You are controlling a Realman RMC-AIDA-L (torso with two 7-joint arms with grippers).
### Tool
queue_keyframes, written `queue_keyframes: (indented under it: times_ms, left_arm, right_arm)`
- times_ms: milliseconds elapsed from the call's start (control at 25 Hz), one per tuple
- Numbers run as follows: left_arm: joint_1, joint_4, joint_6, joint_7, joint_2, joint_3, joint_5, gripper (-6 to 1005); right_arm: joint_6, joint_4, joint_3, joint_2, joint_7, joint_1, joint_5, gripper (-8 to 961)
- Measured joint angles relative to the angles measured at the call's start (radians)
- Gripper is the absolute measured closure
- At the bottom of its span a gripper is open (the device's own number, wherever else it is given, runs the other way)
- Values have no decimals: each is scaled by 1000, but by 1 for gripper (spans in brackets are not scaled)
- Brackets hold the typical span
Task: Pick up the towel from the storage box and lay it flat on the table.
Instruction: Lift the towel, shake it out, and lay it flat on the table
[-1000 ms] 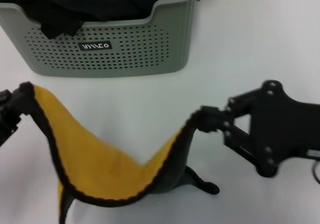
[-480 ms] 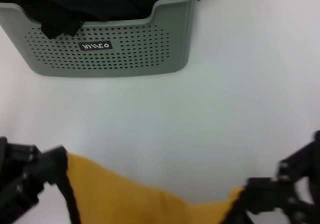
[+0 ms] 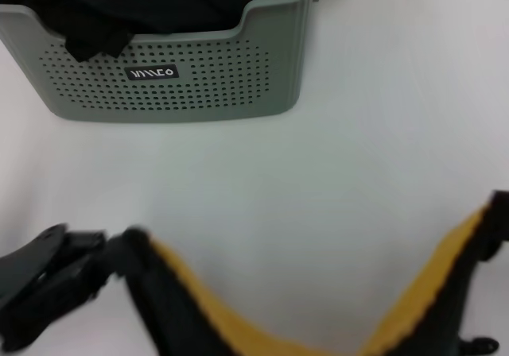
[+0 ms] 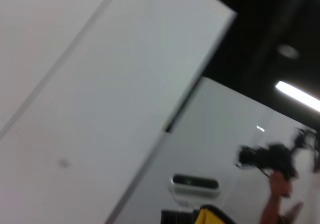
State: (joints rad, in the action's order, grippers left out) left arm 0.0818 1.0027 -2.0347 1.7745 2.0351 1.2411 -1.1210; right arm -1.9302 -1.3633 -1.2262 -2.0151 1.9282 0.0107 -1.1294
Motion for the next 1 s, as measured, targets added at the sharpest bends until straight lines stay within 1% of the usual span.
queue_keyframes:
  times_ms: [80, 120, 200, 240, 320, 360, 440, 520, 640, 760, 880, 1000]
  left_arm:
    - [-105, -201, 1, -52, 4, -57, -83, 881]
    - [-164, -302, 1, -86, 2, -86, -121, 881]
    - [-275, -495, 9, -180, -9, -135, -190, 880]
    - [-332, -589, 20, -233, -17, -157, -218, 879]
    - [-391, -690, 57, -294, -26, -174, -240, 878]
    - [-409, -720, 93, -315, -26, -177, -243, 878]
    - [-429, -726, 190, -330, -14, -177, -239, 877]
    - [-444, -719, 292, -330, 1, -178, -236, 876]
    - [-471, -721, 473, -333, 26, -178, -236, 874]
    - [-483, -718, 637, -341, 45, -180, -236, 872]
    - [-483, -713, 728, -343, 47, -206, -235, 871]
    - [-467, -712, 751, -353, 38, -269, -235, 869]
  right_arm:
    - [7, 156, 1, 3, -42, -53, -35, 942]
    - [10, 221, 1, 6, -61, -79, -45, 942]
    - [28, 368, 0, 12, -110, -148, -71, 942]
    - [41, 429, 0, 15, -135, -182, -83, 942]
    - [75, 548, 2, 19, -188, -240, -98, 942]
    - [97, 601, 3, 22, -216, -267, -102, 942]
    - [176, 694, 3, 25, -279, -318, -111, 941]
    - [229, 721, 3, 26, -306, -336, -119, 941]
    - [368, 745, 0, 22, -350, -365, -141, 941]
    - [506, 752, -30, 16, -386, -388, -150, 941]
    - [633, 754, -75, 11, -402, -411, -151, 940]
    - [742, 754, -111, 1, -421, -432, -152, 940]
